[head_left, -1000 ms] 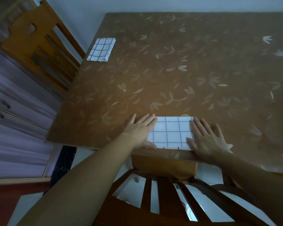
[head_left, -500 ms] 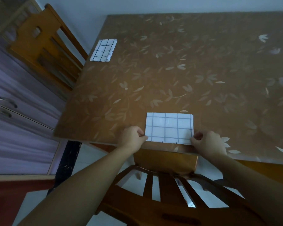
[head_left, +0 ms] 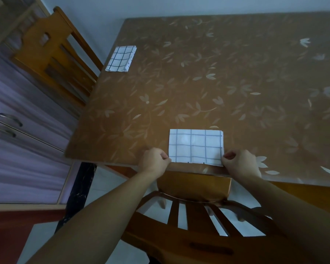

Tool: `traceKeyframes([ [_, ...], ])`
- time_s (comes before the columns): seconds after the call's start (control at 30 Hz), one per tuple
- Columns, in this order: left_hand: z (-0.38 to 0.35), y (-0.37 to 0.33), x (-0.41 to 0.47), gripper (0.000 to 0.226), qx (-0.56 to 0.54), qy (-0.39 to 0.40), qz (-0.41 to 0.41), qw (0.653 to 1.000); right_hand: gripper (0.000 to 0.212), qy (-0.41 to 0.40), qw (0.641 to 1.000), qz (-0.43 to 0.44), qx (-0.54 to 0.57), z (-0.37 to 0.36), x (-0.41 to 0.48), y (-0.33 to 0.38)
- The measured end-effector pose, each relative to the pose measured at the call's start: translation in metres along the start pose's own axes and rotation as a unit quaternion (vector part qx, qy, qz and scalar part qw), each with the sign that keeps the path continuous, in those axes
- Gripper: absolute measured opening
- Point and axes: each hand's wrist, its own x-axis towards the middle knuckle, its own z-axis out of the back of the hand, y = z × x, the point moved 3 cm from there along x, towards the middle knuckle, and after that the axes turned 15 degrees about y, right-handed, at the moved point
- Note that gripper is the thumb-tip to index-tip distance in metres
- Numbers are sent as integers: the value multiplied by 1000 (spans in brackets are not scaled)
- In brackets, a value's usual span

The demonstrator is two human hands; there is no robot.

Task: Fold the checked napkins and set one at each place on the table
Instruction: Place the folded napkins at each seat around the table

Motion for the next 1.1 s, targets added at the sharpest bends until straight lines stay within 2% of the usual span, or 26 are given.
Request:
traceKeyframes([
  [0.47, 1, -3, -5, 13, 8, -10, 15, 1000, 13, -14, 999, -2, -29, 2, -3, 1],
  [0.57, 8, -11, -10, 18, 33, -28, -24, 999, 11, -23, 999, 1, -24, 10, -9, 5],
  [0.67, 21, -32, -16, 38, 131, -57, -93, 985, 8, -31, 998, 25, -46, 28, -17, 14],
  [0.77, 27, -56, -24, 58, 221, -35, -126, 966, 17, -35, 991, 66, -108, 49, -26, 27],
  [0.87, 29, -72, -35, 64, 252, -14, -120, 960, 32, -24, 980, 82, -181, 62, -35, 37],
  [0.97, 31, -80, -49, 66, 254, -6, -117, 960, 40, -10, 978, 79, -192, 71, -45, 36],
  [1.1, 37, -85, -65, 64, 215, -13, -139, 966, 53, -35, 977, 62, -199, 90, -71, 19],
])
